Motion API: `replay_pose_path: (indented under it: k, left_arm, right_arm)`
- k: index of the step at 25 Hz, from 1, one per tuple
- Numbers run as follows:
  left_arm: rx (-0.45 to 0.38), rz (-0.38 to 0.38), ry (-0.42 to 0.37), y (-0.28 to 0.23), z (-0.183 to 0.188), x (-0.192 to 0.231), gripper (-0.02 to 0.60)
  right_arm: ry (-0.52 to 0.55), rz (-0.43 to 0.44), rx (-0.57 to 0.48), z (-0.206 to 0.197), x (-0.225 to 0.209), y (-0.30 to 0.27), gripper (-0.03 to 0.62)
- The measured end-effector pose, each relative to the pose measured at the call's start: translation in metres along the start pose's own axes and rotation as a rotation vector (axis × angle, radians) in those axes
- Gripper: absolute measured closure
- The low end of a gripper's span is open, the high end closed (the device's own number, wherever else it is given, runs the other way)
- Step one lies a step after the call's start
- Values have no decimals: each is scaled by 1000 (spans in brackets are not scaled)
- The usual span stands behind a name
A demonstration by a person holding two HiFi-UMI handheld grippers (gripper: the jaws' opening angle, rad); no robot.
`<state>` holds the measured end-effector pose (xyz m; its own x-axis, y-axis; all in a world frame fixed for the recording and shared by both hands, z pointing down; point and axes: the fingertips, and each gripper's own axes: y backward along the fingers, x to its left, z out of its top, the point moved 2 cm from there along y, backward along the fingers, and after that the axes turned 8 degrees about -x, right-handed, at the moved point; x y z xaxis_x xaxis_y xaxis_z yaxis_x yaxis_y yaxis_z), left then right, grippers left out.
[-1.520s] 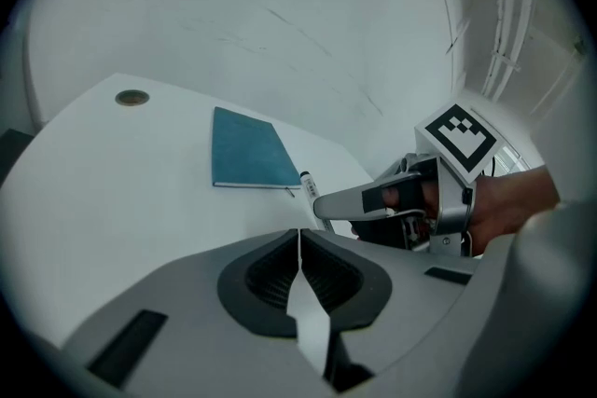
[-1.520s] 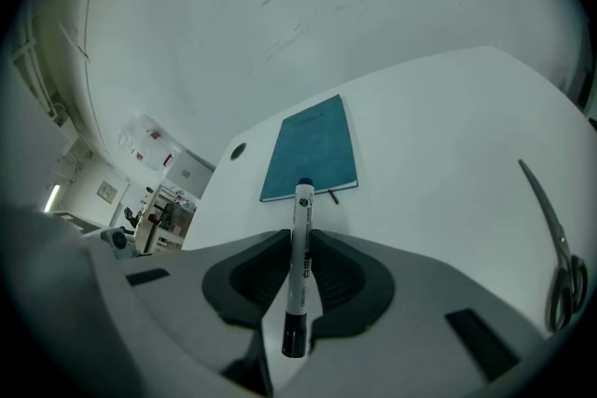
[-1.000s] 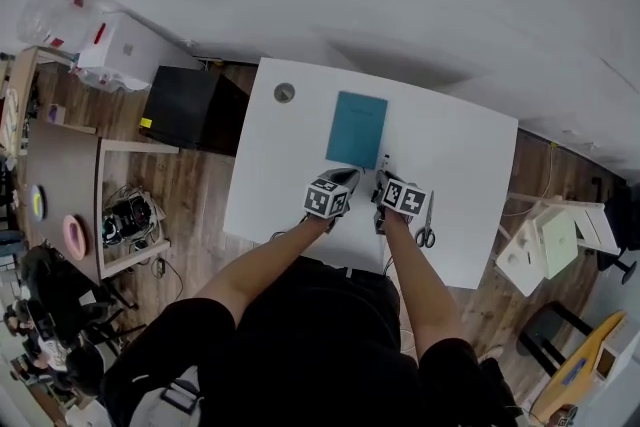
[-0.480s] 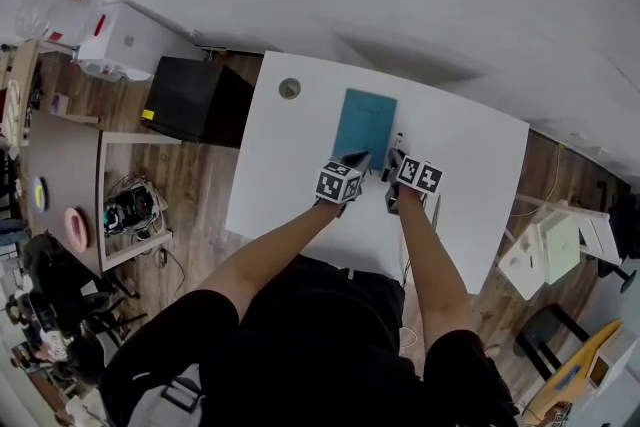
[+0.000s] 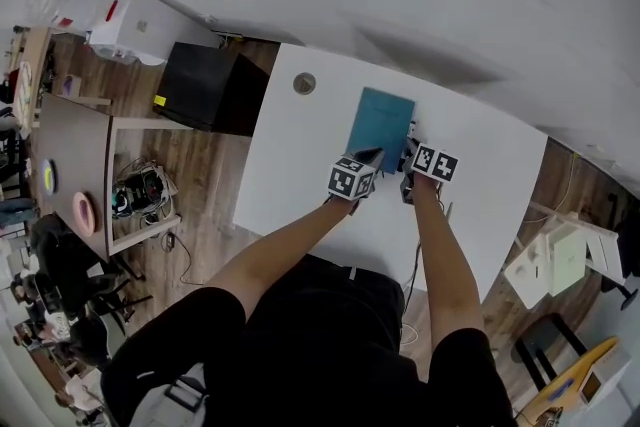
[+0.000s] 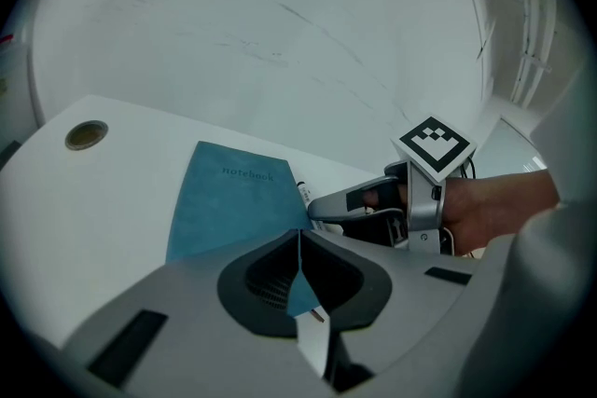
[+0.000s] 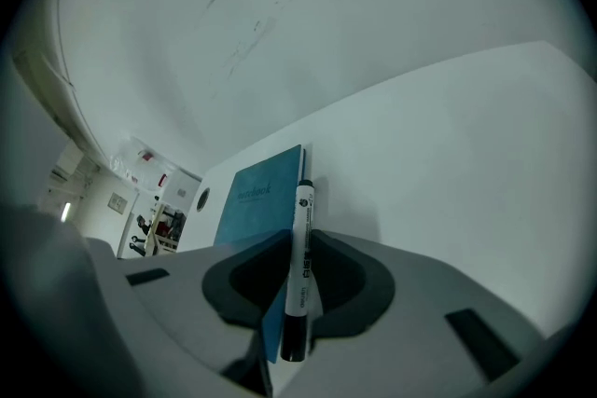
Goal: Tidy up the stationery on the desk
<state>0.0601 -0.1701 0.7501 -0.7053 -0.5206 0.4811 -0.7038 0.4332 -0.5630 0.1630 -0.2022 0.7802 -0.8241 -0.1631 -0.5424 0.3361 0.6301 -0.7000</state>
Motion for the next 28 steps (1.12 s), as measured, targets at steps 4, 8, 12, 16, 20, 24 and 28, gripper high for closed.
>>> replay_pose_path:
  k: [4,8,12,16,20,24,28]
  left_arm:
    - [3,-10,-2,-4,0,-3,561]
    - [-7,-21,13,-5,1,-4,561]
    - [-2,-16,20,-1,-3,-1,561]
    - [-6,-4,13,4,-5,-4,561]
    - [8,-4,30,14,-16,-2,562]
    - [6,4,40,17,-20,-2,563]
    - [-2,6,30,22,-20,-5,563]
  right_arm:
    - [-65,-9,-18,-1,-2,0,510]
    - [-62,-8,-30,-1,-4,3,510]
    - [-78,-12,-45,-4,-7,9,494]
    - [-65,-25,-55,-7,-9,16,493]
    - [-6,-4,-29,-20,5,12,494]
    - [55,0,-17,-19,10,9,493]
    - [61,0,-22,-18,6,12,491]
